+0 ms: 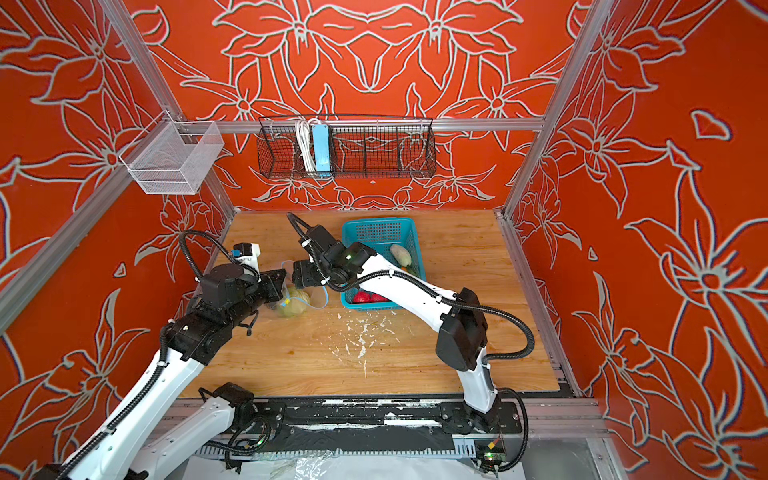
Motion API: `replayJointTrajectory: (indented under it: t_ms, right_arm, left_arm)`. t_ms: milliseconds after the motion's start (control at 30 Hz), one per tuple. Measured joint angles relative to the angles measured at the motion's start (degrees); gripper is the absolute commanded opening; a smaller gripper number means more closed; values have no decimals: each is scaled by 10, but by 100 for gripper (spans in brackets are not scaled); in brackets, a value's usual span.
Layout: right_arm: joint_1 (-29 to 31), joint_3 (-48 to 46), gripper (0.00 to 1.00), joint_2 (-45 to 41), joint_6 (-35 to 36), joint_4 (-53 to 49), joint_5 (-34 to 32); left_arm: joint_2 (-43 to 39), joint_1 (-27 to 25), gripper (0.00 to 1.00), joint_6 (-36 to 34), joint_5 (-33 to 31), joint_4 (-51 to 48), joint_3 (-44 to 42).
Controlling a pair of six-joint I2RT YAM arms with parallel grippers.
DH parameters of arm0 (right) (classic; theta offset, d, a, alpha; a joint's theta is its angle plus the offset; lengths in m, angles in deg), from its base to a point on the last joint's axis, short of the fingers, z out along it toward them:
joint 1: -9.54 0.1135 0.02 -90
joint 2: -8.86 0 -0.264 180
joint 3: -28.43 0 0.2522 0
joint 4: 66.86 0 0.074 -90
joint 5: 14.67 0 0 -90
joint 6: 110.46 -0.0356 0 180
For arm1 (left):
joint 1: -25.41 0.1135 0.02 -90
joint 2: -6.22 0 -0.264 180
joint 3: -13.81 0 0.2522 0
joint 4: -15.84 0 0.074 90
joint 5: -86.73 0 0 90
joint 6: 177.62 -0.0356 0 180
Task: Place the food in the zip-top bag and seal the zipper
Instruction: 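Withdraw the right gripper from the bag back over the basket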
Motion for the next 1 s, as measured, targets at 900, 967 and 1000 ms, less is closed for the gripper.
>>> replayJointTrajectory:
  t_ms: [900, 967, 1000]
  right_arm:
    - [-71, -44, 82, -64, 32, -94, -69]
    - [-79, -44, 85, -64, 36, -103, -75]
    - [-83, -44, 86, -64, 38, -107, -80]
  left_arm:
    - [4, 0, 0, 0, -2, 0, 0]
    - [6, 0, 0, 0, -2, 0, 0]
    - [7, 0, 0, 0, -2, 0, 0]
